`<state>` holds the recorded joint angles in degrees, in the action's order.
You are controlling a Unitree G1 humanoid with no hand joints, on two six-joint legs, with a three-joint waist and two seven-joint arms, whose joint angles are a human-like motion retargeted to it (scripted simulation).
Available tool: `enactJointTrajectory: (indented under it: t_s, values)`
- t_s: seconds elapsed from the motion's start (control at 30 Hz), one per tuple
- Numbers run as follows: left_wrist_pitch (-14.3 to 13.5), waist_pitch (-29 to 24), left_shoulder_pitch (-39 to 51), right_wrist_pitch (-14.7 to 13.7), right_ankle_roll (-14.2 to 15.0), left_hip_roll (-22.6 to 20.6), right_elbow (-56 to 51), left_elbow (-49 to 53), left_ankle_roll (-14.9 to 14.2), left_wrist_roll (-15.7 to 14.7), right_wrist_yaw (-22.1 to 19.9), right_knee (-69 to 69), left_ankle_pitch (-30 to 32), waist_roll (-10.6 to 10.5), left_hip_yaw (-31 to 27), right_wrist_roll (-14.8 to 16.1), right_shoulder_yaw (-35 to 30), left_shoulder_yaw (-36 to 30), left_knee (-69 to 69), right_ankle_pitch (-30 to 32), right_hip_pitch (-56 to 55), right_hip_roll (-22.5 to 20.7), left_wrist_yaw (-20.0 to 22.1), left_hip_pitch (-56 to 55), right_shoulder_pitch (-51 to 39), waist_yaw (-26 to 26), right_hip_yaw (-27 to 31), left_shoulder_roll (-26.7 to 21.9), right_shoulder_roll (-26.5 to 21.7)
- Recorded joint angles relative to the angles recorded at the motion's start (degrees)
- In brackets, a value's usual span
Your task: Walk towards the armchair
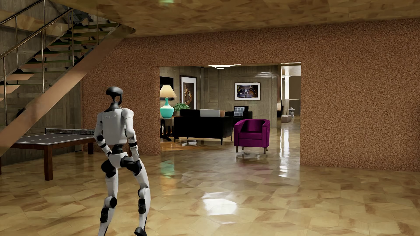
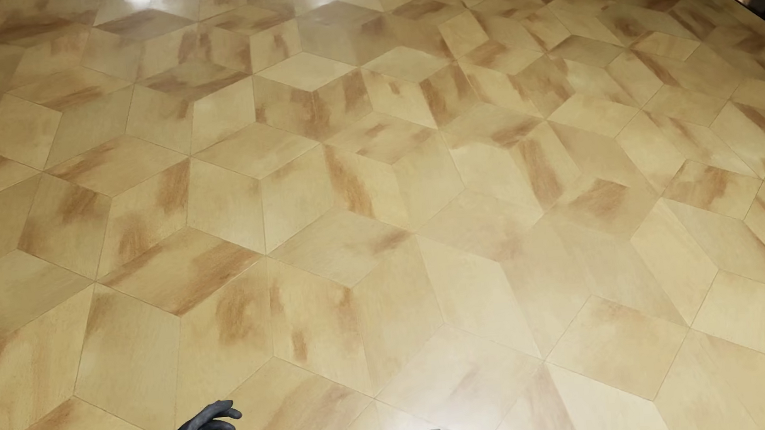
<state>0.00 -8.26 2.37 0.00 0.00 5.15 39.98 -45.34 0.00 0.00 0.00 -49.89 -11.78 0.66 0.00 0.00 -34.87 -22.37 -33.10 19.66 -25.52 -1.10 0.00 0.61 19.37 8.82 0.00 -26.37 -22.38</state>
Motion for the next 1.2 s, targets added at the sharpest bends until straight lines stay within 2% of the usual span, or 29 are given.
enactJointTrajectory:
  t_s: [0.03, 0.07, 0.1, 0.13, 0.17, 0.2, 0.23, 0.3, 0.33, 0.37, 0.4, 0.47, 0.5, 0.57, 0.63, 0.73, 0.77, 0.8, 0.83, 0.87, 0.9, 0.93, 0.97, 1.0, 1.03, 1.07, 1.1, 1.13, 1.2]
  values:
    - [0.00, 0.15, 1.92, 0.00, 0.00, -0.09, 0.74, 0.71, 0.00, 0.00, 0.00, 9.83, -1.47, 0.13, 0.00, 0.00, -0.62, 0.37, 0.59, -0.12, -0.38, 0.11, 0.00, 2.84, 0.17, 0.08, 0.00, 0.02, 0.43]
    - [0.00, 0.38, 3.56, 0.00, 0.00, -0.51, 1.48, 1.23, 0.00, 0.00, 0.00, 18.63, -3.05, 0.44, 0.00, 0.00, -1.20, 0.69, 1.12, -5.50, -0.23, 0.53, 0.00, 5.47, 0.08, -0.01, 0.00, 0.32, 0.91]
    - [0.00, 0.28, 4.78, 0.00, 0.00, -0.96, 1.82, 1.92, 0.00, 0.00, 0.00, 22.62, -4.61, 0.78, 0.00, 0.00, -2.05, 0.66, 1.74, -16.46, 0.92, 0.84, 0.00, 8.62, -0.20, -0.25, 0.00, 0.59, 1.30]
    - [0.00, 0.22, 5.52, 0.00, 0.00, -1.10, 1.71, 2.66, 0.00, 0.00, 0.00, 27.88, -5.88, 0.75, 0.00, 0.00, -2.93, 0.45, 2.13, -22.04, 1.77, 0.76, 0.00, 11.04, -0.63, -0.14, 0.00, 1.06, 1.39]
    - [0.00, 0.23, 5.64, 0.00, 0.00, -1.24, 1.48, 3.57, 0.00, 0.00, 0.00, 33.84, -6.32, 0.79, 0.00, 0.00, -3.67, 0.19, 2.07, -21.87, 1.74, 1.16, 0.00, 12.82, -1.25, 0.13, 0.00, 1.67, 1.31]
    - [0.00, 0.37, 5.09, 0.00, 0.00, 0.02, 1.18, 4.57, 0.00, 0.00, 0.00, 24.42, -5.57, 0.09, 0.00, 0.00, -3.60, -0.18, 0.86, -22.89, 0.82, 0.86, 0.00, 13.49, -2.07, 0.53, 0.00, 2.15, 1.24]
    - [0.00, 1.05, 3.83, 0.00, 0.00, 1.11, 1.27, 5.37, 0.00, 0.00, 0.00, 25.01, -3.19, -0.64, 0.00, 0.00, -4.23, -0.87, -0.55, -17.86, -0.12, 0.27, 0.00, 13.19, -3.03, 0.96, 0.00, 2.47, 1.01]
    - [0.00, 1.23, -0.71, 0.00, 0.00, 3.73, 2.96, 4.85, 0.00, 0.00, 0.00, 22.56, 7.31, -2.69, 0.00, 0.00, -5.59, -3.15, -6.89, -0.57, -0.61, -2.42, 0.00, 12.42, -5.73, -0.34, 0.00, 3.48, 0.70]
    - [0.00, 2.67, -1.39, 0.00, 0.00, 4.40, 6.23, 0.64, 0.00, 0.00, 0.00, 19.84, 13.89, -3.32, 0.00, 0.00, -3.94, -5.42, -14.16, 0.17, -1.60, -1.89, 0.00, 7.14, -8.43, -1.57, 0.00, 4.40, 0.96]
    - [0.00, 2.68, -2.88, 0.00, 0.00, 6.40, 7.43, -2.47, 0.00, 0.00, 0.00, 18.68, 18.66, -4.48, 0.00, 0.00, -4.05, -8.33, -24.68, -2.25, 0.16, -3.41, 0.00, 1.06, -10.90, -2.47, 0.00, 4.56, 0.61]
    - [0.00, 2.48, -3.73, 0.00, 0.00, 7.27, 7.64, -5.89, 0.00, 0.00, 0.00, 18.66, 19.24, -5.20, 0.00, 0.00, -3.45, -12.10, -34.54, -5.21, 3.26, -4.70, 0.00, -4.61, -13.08, -3.99, 0.00, 4.66, 0.16]
    - [0.00, 1.69, -5.12, 0.00, 0.00, 7.23, 6.95, -11.57, 0.00, 0.00, 0.00, 20.01, 6.55, -5.08, 0.00, 0.00, -0.98, -16.03, -49.15, -11.17, 10.44, -5.95, 0.00, -13.84, -16.94, -8.45, 0.00, 4.96, -1.05]
    - [0.00, 1.70, -6.63, 0.00, 0.00, 6.52, 6.81, -13.44, 0.00, 0.00, 0.00, 21.32, 3.28, -4.63, 0.00, 0.00, 0.57, -16.02, -51.25, -15.16, 14.36, -5.98, 0.00, -18.17, -18.75, -10.85, 0.00, 4.99, -1.41]
    - [0.00, 1.57, -10.02, 0.00, 0.00, 5.40, 5.31, -15.22, 0.00, 0.00, 0.00, 24.02, 4.29, -3.56, 0.00, 0.00, 3.56, -14.43, -46.18, -23.72, 22.65, -5.51, 0.00, -24.40, -21.72, -16.12, 0.00, 4.53, -2.56]
    - [0.00, 1.73, -13.02, 0.00, 0.00, 4.89, 2.12, -14.33, 0.00, 0.00, 0.00, 24.74, 8.35, -2.85, 0.00, 0.00, 6.00, -13.27, -32.09, -31.19, 29.13, -4.27, 0.00, -28.61, -24.13, -20.06, 0.00, 3.85, -4.16]
    - [0.00, 3.22, -14.30, 0.00, 0.00, 4.26, -1.87, -14.74, 0.00, 0.00, 0.00, 25.03, 13.07, -2.80, 0.00, 0.00, 8.81, -15.21, -4.99, -37.38, 34.45, -4.17, 0.00, -30.50, -27.40, -21.47, 0.00, 3.93, -5.18]
    - [0.00, 3.84, -14.05, 0.00, 0.00, 4.47, -2.13, -15.47, 0.00, 0.00, 0.00, 24.85, 17.03, -2.93, 0.00, 0.00, 9.03, -16.34, 18.64, -38.46, 35.95, -4.12, 0.00, -29.53, -28.14, -21.30, 0.00, 4.23, -4.82]
    - [0.00, 4.10, -13.56, 0.00, 0.00, 5.30, -2.08, -16.18, 0.00, 0.00, 0.00, 25.05, 18.88, -2.78, 0.00, 0.00, 8.70, -17.59, 25.94, -37.98, 37.16, -3.34, 0.00, -28.44, -28.54, -21.82, 0.00, 4.50, -4.18]
    - [0.00, 3.87, -12.60, 0.00, 0.00, 5.36, -1.75, -17.14, 0.00, 0.00, 0.00, 25.25, 15.73, -2.73, 0.00, 0.00, 8.25, -18.64, 6.91, -36.02, 38.22, -2.73, 0.00, -30.71, -28.29, -21.90, 0.00, 4.88, -3.23]
    - [0.00, 3.83, -11.39, 0.00, 0.00, 4.57, -1.31, -17.91, 0.00, 0.00, 0.00, 24.59, 12.36, -2.61, 0.00, 0.00, 7.59, -19.71, 2.41, -32.96, 39.41, -1.81, 0.00, -32.99, -26.90, -21.95, 0.00, 5.27, -2.28]
    - [0.00, 4.36, -10.84, 0.00, 0.00, 4.63, -0.48, -17.70, 0.00, 0.00, 0.00, 23.27, 14.14, -2.20, 0.00, 0.00, 6.20, -19.21, -0.93, -27.98, 39.96, -0.26, 0.00, -33.16, -24.66, -22.69, 0.00, 5.69, -1.31]
    - [0.00, 4.34, -10.37, 0.00, 0.00, 4.53, 1.32, -17.25, 0.00, 0.00, 0.00, 19.41, 15.21, -1.69, 0.00, 0.00, 4.19, -17.96, -5.86, -19.89, 39.45, 0.93, 0.00, -33.07, -21.87, -22.36, 0.00, 6.11, -0.32]
    - [0.00, 4.29, -9.44, 0.00, 0.00, 3.40, 3.61, -16.69, 0.00, 0.00, 0.00, 11.59, 13.54, -1.32, 0.00, 0.00, 1.49, -16.89, -8.77, -10.93, 36.27, 1.85, 0.00, -31.80, -19.15, -21.07, 0.00, 6.25, 0.42]
    - [0.00, 4.40, -8.28, 0.00, 0.00, 2.44, 6.42, -16.05, 0.00, 0.00, 0.00, -0.02, 10.84, -0.51, 0.00, 0.00, -2.25, -14.80, -9.81, -3.34, 29.95, 3.27, 0.00, -28.89, -17.51, -19.89, 0.00, 6.33, 1.01]
    - [0.00, 2.53, -7.81, 0.00, 0.00, -0.16, 5.21, -11.35, 0.00, 0.00, 0.00, -11.20, 9.23, 0.22, 0.00, 0.00, -5.04, -15.30, -7.38, 2.41, 25.15, 4.04, 0.00, -22.63, -14.52, -18.15, 0.00, 5.13, 0.37]
    - [0.00, 2.09, -6.51, 0.00, 0.00, -1.39, 5.72, -9.23, 0.00, 0.00, 0.00, -21.64, 8.10, 0.45, 0.00, 0.00, -7.04, -13.56, -5.85, 2.34, 19.48, 3.83, 0.00, -18.87, -12.96, -15.52, 0.00, 4.30, 0.47]
    - [0.00, 1.81, -5.07, 0.00, 0.00, -1.80, 5.58, -7.80, 0.00, 0.00, 0.00, -27.71, 7.45, -0.02, 0.00, 0.00, -7.76, -11.80, -4.04, -0.91, 14.56, 2.80, 0.00, -15.19, -11.12, -12.05, 0.00, 3.51, 0.46]
    - [0.00, 1.43, -3.39, 0.00, 0.00, -1.86, 4.86, -6.88, 0.00, 0.00, 0.00, -29.60, 7.06, -0.41, 0.00, 0.00, -7.77, -10.67, -2.03, -3.67, 10.27, 2.05, 0.00, -10.78, -9.13, -8.52, 0.00, 2.67, 0.13]
    - [0.00, 0.83, 0.18, 0.00, 0.00, -1.56, 2.74, -5.67, 0.00, 0.00, 0.00, -23.43, 6.05, -1.17, 0.00, 0.00, -6.96, -8.29, 0.59, -6.37, 3.59, 0.98, 0.00, -3.20, -4.98, -1.99, 0.00, 1.24, -0.85]
